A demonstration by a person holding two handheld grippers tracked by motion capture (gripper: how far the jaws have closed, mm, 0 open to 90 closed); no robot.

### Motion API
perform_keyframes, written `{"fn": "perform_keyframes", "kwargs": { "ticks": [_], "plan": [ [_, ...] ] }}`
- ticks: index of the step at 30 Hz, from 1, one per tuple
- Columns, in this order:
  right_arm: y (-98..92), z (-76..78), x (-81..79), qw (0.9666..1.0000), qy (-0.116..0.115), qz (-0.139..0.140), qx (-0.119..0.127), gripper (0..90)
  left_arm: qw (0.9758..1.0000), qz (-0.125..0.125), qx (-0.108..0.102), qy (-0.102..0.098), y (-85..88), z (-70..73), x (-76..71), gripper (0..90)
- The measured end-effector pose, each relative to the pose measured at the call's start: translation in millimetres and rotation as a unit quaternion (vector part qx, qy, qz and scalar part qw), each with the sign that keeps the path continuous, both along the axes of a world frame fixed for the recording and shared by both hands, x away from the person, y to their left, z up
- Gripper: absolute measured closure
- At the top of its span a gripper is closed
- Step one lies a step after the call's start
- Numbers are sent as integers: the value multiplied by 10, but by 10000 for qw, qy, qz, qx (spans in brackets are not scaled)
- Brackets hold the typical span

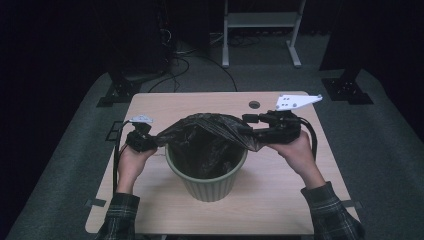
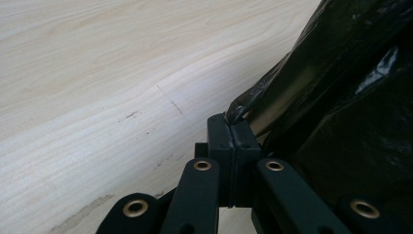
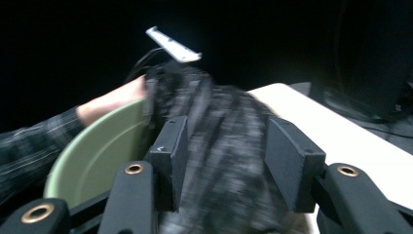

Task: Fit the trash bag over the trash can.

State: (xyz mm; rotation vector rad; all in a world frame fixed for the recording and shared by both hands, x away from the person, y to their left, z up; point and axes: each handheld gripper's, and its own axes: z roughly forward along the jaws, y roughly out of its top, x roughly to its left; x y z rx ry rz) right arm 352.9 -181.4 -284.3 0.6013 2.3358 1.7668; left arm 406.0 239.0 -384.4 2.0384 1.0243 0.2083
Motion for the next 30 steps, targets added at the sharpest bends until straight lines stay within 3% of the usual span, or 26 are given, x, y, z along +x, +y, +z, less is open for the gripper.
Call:
{"fn": "perform_keyframes", "kwargs": {
  "ticks": [3,8,10,13,15,21,30],
  "plan": [
    [132,-11,-44,9998,-6,154,-127,489,10000,-10,4,-12,2,13,-3,897],
    [306,-91,-31,9990,170,314,-262,439,10000,-37,16,-23,-3,29,-8,897],
    [362,-124,-26,9983,93,190,-536,597,10000,-37,9,-22,-2,31,-8,897],
    [382,-166,1,9978,120,141,-635,827,10000,-37,1,-19,0,31,-8,897],
    [377,-182,14,9977,104,145,-648,900,10000,-37,-16,-35,2,33,-11,897],
    [350,-202,-46,9977,81,375,-553,900,10000,-41,-44,-70,32,55,-47,897],
    [257,-261,-429,9952,78,927,-288,900,9996,-80,-200,-194,104,147,-215,896]
  ]
}}
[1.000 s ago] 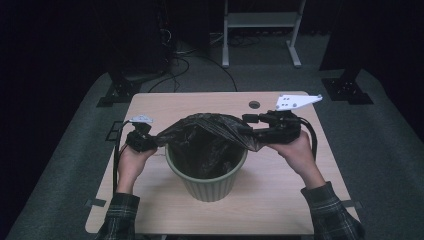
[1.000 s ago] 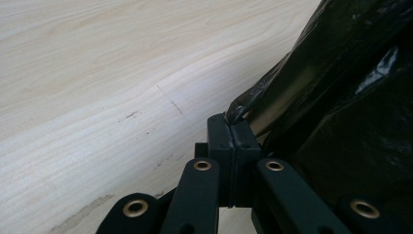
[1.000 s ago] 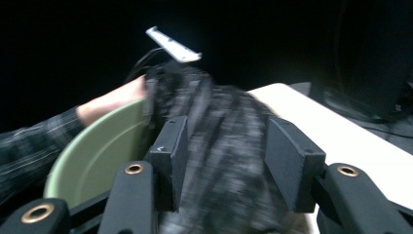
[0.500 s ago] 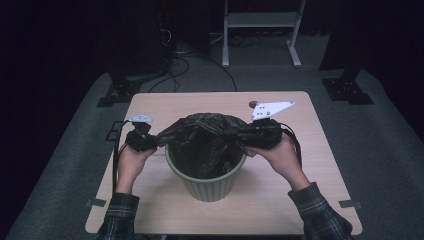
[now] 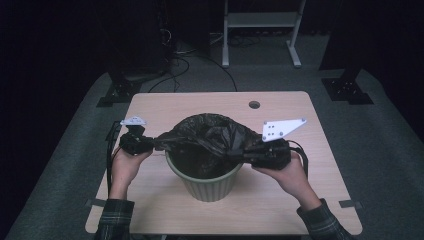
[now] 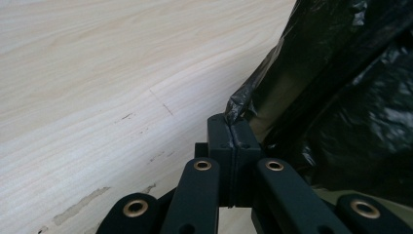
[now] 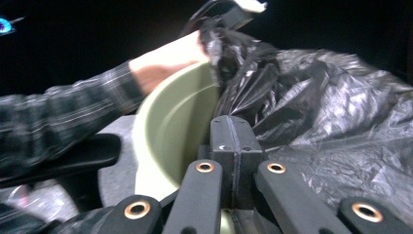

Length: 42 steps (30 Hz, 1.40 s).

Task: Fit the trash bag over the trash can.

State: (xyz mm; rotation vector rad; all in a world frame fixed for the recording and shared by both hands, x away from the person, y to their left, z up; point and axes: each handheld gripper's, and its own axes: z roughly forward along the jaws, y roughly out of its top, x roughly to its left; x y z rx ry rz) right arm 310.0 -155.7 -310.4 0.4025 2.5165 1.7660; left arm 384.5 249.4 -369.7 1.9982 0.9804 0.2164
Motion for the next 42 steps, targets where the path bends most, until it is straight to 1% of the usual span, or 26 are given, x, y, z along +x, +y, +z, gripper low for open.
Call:
{"fn": "perform_keyframes", "kwargs": {
  "ticks": [4,5,6,8,10,13,16,18,19,21,23,25,30,34,36,37,38,39,40,41,42],
  "plan": [
    [-7,-93,-195,9997,16,239,-78,900,9999,-63,-21,-83,-1,52,-55,897],
    [-15,-120,-237,9996,9,266,-52,900,9999,-93,-7,-92,-8,60,-64,897],
    [-28,-146,-273,9992,94,399,-7,900,9999,-98,-18,-95,-16,64,-71,896],
    [-23,-188,-331,9990,21,415,-143,900,9998,-123,-43,-117,-28,72,-78,896],
    [-17,-226,-359,9985,81,526,-117,900,9998,-132,-57,-143,-42,87,-86,896],
    [-7,-261,-409,9976,94,670,-109,900,9997,-141,-78,-170,-56,100,-99,896],
    [14,-321,-455,9969,111,760,-195,900,9997,-143,-103,-173,-55,100,-101,896],
    [25,-379,-463,9965,173,795,-208,900,9995,-180,-182,-177,-52,99,-99,896],
    [36,-440,-457,9962,232,796,-261,900,9994,-205,-214,-181,-53,102,-101,896],
    [57,-521,-447,9956,324,837,-259,900,9989,-285,-273,-234,-57,110,-110,895],
    [85,-591,-446,9948,382,890,-312,900,9986,-328,-326,-258,-58,121,-120,894],
    [123,-660,-455,9936,448,966,-383,900,9984,-339,-353,-292,-53,151,-143,893],
    [211,-769,-482,9918,534,1025,-554,900,9981,-317,-403,-329,-20,188,-168,886],
    [331,-868,-495,9903,578,1078,-663,900,9984,-351,-360,-242,-19,173,-174,887],
    [374,-912,-493,9903,544,1037,-753,900,9989,-342,-260,-207,-23,152,-168,888],
    [388,-947,-485,9902,549,1018,-782,900,9989,-336,-262,-176,-24,137,-163,888],
    [386,-972,-477,9903,579,993,-784,900,9992,-307,-204,-149,-27,118,-154,889],
    [379,-997,-468,9902,590,955,-826,900,9997,-208,-14,-112,-32,89,-138,889],
    [368,-1037,-455,9899,563,890,-944,900,9998,-178,21,-79,-29,65,-126,890],
    [354,-1064,-450,9898,567,834,-1009,900,9999,-168,-28,-28,-20,28,-108,890],
    [328,-1103,-438,9899,595,775,-1025,900,9999,-144,-12,12,-14,-16,-87,890]
  ]
}}
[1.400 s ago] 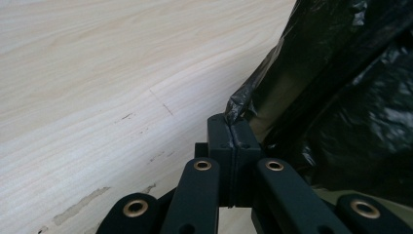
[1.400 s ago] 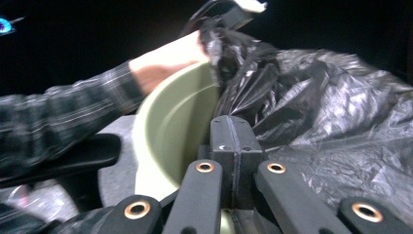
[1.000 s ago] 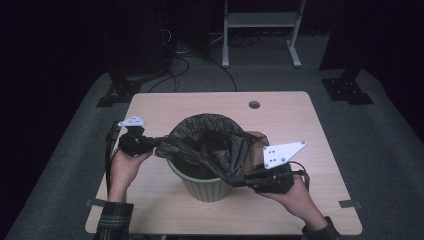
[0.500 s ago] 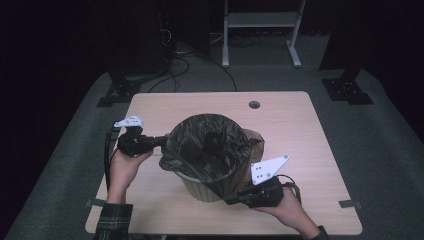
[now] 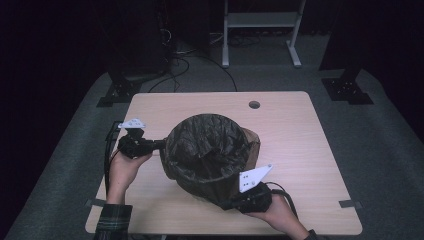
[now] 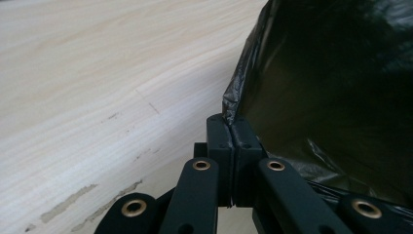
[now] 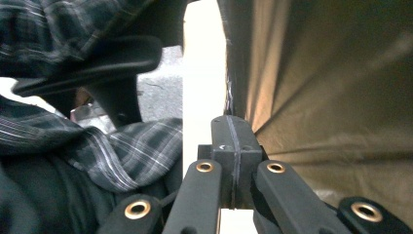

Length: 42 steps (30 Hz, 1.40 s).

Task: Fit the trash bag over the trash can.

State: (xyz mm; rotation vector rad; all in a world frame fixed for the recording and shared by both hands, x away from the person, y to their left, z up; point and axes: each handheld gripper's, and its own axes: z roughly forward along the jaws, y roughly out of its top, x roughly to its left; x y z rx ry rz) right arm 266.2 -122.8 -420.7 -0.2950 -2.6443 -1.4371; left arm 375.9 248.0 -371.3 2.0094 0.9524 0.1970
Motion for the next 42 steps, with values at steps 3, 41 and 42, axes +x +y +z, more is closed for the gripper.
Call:
{"fn": "perform_keyframes", "kwargs": {
  "ticks": [3,41,42],
  "plan": [
    [-94,-104,37,9998,56,-169,-46,900,9999,39,64,89,-2,-93,40,890],
    [-820,62,176,9902,-493,-1296,140,233,9975,14,713,2,118,-405,-255,204],
    [-855,119,175,9891,-585,-1331,218,195,9974,-26,715,-6,134,-414,-292,189]
  ]
}}
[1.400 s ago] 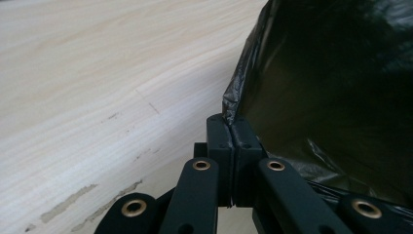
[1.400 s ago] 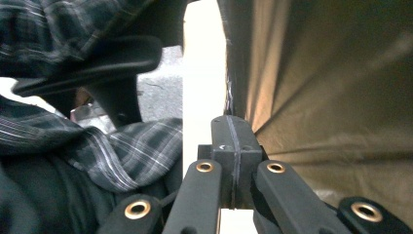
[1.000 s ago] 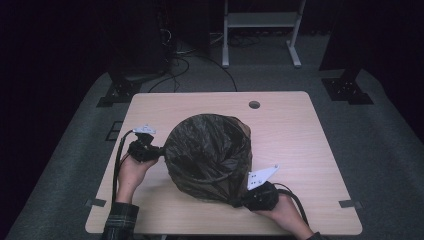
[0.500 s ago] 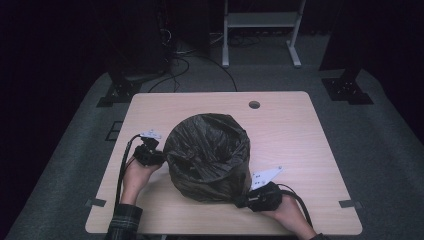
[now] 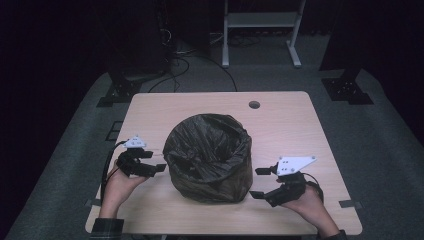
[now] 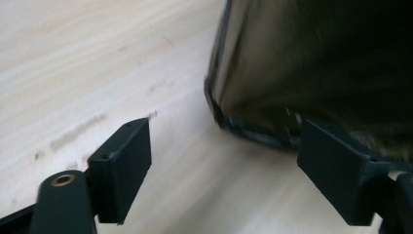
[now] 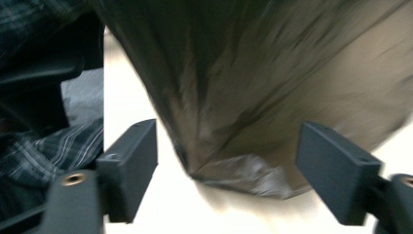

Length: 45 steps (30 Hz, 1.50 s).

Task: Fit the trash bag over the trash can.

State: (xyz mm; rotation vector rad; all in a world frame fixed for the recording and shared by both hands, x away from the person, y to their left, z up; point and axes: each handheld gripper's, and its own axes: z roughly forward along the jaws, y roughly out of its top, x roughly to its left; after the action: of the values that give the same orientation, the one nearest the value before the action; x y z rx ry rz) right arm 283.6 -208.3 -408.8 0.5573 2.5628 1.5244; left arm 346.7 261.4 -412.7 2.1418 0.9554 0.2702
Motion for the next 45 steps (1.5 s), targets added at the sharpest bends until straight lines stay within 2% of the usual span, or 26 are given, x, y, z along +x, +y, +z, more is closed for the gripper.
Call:
{"fn": "perform_keyframes", "kwargs": {
  "ticks": [4,7,9,13,15,16,18,21,26,33,38,40,45],
  "plan": [
    [-80,198,12,9993,-299,-36,216,137,9998,-154,87,-73,-8,-83,-153,95],
    [-93,359,40,9987,-440,-9,258,133,9994,-285,196,1,-43,-178,-238,34],
    [-86,492,77,9983,-500,22,314,133,9991,-345,241,-37,-64,-239,-284,21],
    [-25,702,134,9974,-638,63,343,133,9977,-638,221,-49,-99,-346,-354,10],
    [37,838,189,9971,-684,76,321,133,9959,-786,428,-108,-148,-407,-394,2],
    [60,878,204,9971,-693,67,312,133,9947,-864,558,-67,-171,-441,-407,2],
    [133,980,259,9973,-679,122,267,133,9929,-979,667,-49,-192,-489,-423,1],
    [274,1107,349,9974,-696,170,58,134,9917,-1042,750,40,-195,-563,-426,0],
    [564,1234,536,9971,-654,315,-222,133,9907,-1053,862,-13,-174,-614,-418,0],
    [946,1253,701,9942,-557,579,-714,133,9908,-1112,764,-141,-149,-640,-406,0],
    [1172,1182,763,9886,-439,741,-1234,133,9906,-1139,736,-177,-152,-646,-403,0],
    [1268,1134,792,9845,-326,790,-1533,133,9907,-1142,719,-183,-160,-648,-408,0],
    [1399,1038,811,9765,-304,870,-1949,135,9911,-1141,655,-224,-154,-660,-415,0]
  ]
}}
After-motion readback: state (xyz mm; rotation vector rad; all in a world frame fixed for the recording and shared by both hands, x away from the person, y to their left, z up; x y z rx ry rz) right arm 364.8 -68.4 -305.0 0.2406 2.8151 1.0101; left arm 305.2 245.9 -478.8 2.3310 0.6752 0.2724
